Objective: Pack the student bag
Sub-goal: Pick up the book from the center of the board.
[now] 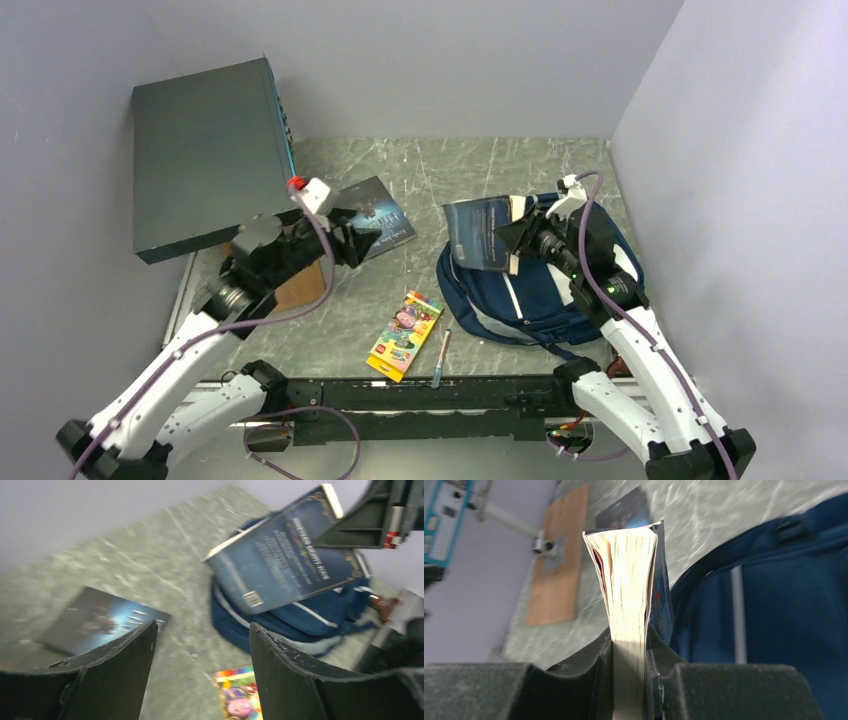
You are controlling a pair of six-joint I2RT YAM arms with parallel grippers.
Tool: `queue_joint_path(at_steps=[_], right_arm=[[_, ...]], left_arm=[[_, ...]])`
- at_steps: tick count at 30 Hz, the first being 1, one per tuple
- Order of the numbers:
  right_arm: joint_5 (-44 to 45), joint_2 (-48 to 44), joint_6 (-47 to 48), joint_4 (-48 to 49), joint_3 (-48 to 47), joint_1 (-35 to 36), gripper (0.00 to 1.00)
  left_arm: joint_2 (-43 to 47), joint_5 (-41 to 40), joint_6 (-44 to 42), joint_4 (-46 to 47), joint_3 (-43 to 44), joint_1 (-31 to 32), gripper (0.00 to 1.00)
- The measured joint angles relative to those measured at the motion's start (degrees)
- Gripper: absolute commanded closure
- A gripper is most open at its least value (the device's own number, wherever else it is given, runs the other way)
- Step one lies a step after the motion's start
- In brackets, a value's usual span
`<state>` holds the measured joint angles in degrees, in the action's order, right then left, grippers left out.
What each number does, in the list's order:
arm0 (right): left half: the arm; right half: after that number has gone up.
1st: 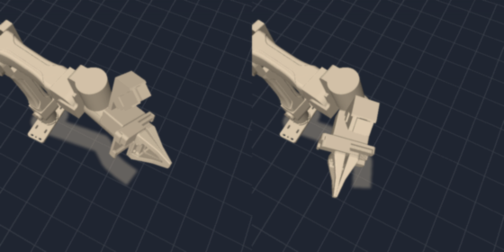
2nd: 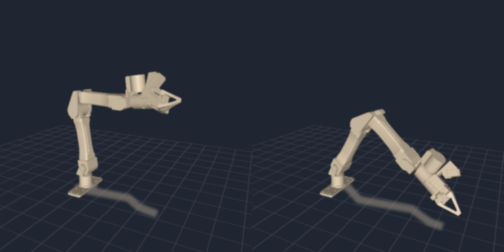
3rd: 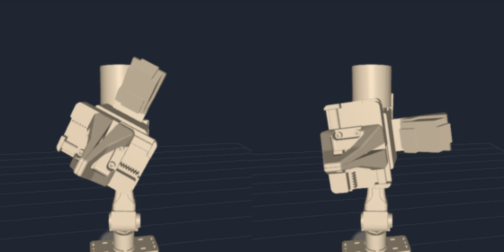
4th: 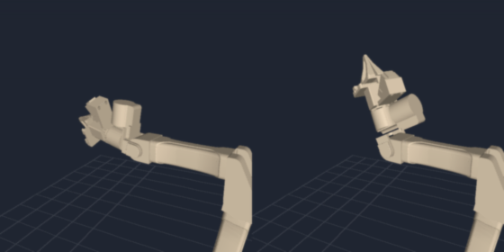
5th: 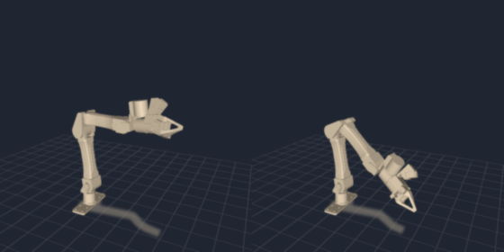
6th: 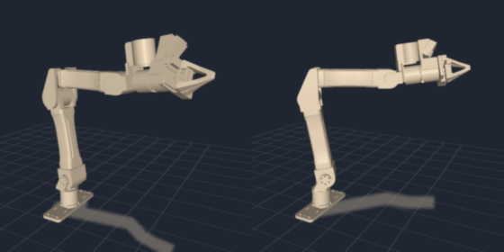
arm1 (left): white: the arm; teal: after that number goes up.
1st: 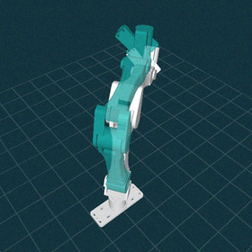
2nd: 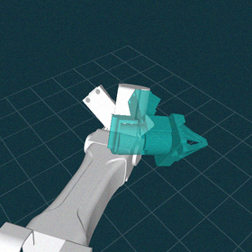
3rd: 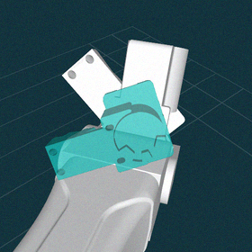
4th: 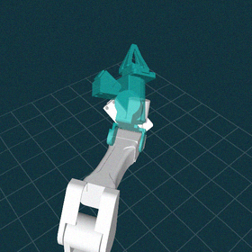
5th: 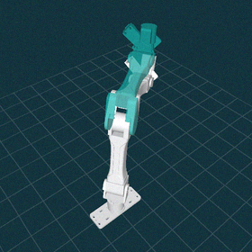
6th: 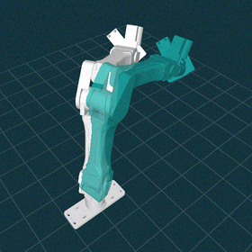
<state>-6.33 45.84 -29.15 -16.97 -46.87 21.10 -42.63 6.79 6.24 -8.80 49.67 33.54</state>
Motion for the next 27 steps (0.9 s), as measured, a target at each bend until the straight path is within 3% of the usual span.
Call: queue_joint_path(at_steps=[4,7,10,16,20,27], right_arm=[[-12.5,0.0,-10.2,-2.4,0.0,-5.5,1.00],[-16.0,0.1,-18.1,-1.6,0.0,-6.9,1.00],[-17.2,1.0,-24.4,0.6,0.0,-7.2,1.00],[-17.8,3.9,-33.7,2.4,0.1,-7.2,1.00],[-17.5,2.8,-40.5,3.8,1.1,-7.2,1.00],[-17.8,-0.9,-49.7,5.9,2.6,-7.2,1.00]], left_arm=[[-7.4,11.5,7.4,2.6,0.7,-0.2,0.23],[-10.1,18.4,11.5,6.5,0.4,0.8,0.22],[-12.7,19.5,10.4,5.1,3.1,6.4,0.22],[-18.8,5.7,-4.7,-1.4,15.6,28.2,0.15],[-20.3,-9.0,-16.6,-1.6,15.8,35.1,0.10],[-31.3,-34.6,-36.9,5.2,12.7,42.4,0.10]])
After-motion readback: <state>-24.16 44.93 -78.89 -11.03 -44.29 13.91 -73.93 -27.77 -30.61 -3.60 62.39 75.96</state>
